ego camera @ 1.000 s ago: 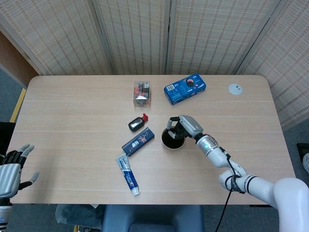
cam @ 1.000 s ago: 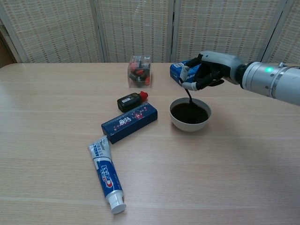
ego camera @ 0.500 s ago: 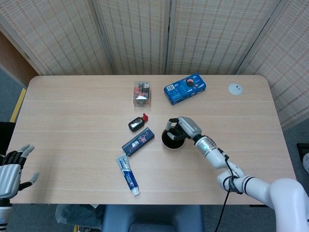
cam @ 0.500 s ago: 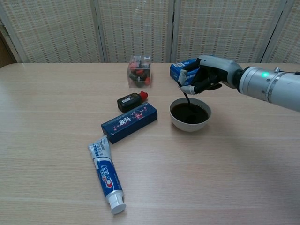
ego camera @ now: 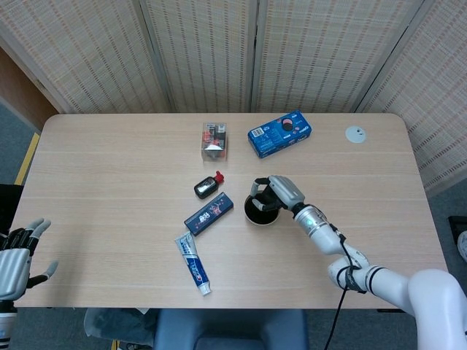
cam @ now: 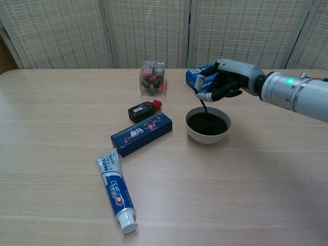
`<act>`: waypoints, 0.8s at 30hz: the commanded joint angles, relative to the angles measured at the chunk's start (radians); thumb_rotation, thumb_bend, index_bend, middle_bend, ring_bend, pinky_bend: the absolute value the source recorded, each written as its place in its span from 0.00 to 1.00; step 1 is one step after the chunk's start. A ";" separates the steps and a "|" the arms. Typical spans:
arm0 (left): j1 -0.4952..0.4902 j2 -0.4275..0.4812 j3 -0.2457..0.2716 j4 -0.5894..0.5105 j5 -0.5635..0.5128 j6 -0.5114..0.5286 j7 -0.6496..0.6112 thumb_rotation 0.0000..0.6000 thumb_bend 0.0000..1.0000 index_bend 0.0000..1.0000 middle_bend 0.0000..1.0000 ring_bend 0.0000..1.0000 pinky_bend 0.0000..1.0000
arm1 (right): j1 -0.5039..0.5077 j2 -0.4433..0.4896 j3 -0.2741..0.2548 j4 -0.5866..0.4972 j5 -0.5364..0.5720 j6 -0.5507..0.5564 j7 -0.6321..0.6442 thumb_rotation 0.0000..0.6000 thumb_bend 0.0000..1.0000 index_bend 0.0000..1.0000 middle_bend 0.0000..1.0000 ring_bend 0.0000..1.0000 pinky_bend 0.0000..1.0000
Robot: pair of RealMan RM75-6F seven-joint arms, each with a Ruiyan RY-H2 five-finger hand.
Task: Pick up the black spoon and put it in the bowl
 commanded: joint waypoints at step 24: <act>-0.009 -0.003 -0.003 0.000 0.006 -0.006 0.003 1.00 0.24 0.13 0.13 0.18 0.14 | -0.021 -0.008 -0.012 0.015 0.008 0.000 -0.047 1.00 0.21 0.36 1.00 1.00 1.00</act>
